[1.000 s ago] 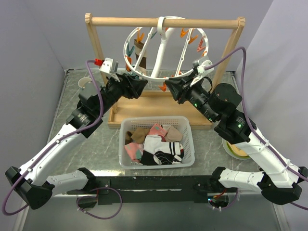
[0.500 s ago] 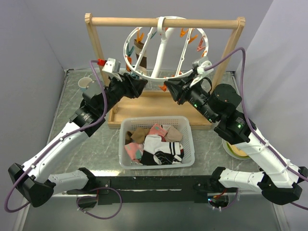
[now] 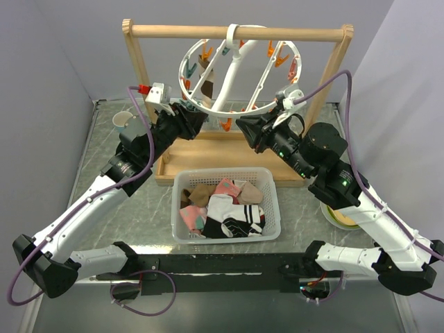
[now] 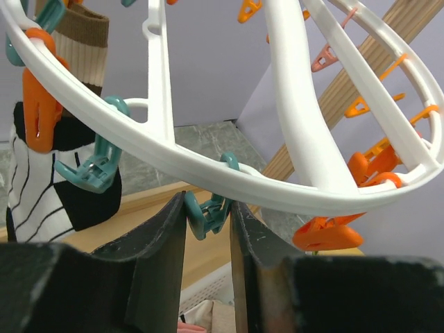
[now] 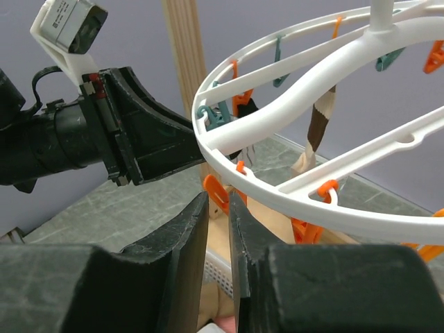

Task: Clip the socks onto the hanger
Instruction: Open the clamp at the hanger, then adjust the sock in the bin.

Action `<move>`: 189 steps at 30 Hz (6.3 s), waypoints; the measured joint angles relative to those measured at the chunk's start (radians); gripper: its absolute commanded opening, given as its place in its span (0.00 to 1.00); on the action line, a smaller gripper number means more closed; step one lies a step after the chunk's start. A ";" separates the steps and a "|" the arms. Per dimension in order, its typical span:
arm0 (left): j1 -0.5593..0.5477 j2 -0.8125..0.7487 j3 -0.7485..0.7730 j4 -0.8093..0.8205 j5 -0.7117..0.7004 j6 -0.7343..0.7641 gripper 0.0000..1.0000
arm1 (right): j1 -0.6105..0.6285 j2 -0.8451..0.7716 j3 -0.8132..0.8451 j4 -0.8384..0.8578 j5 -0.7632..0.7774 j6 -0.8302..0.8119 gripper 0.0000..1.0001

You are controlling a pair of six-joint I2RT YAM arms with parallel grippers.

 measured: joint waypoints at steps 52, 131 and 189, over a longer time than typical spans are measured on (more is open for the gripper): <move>0.025 -0.072 0.000 -0.034 0.190 0.001 0.01 | 0.013 0.209 -0.248 0.517 -0.085 0.099 0.31; 0.045 -0.061 0.006 0.052 0.153 -0.036 0.17 | 0.159 0.245 -0.226 0.576 0.240 -0.107 0.00; 0.080 -0.102 -0.067 0.100 0.200 0.091 0.01 | 0.165 -0.071 -0.882 -0.161 0.270 0.836 0.67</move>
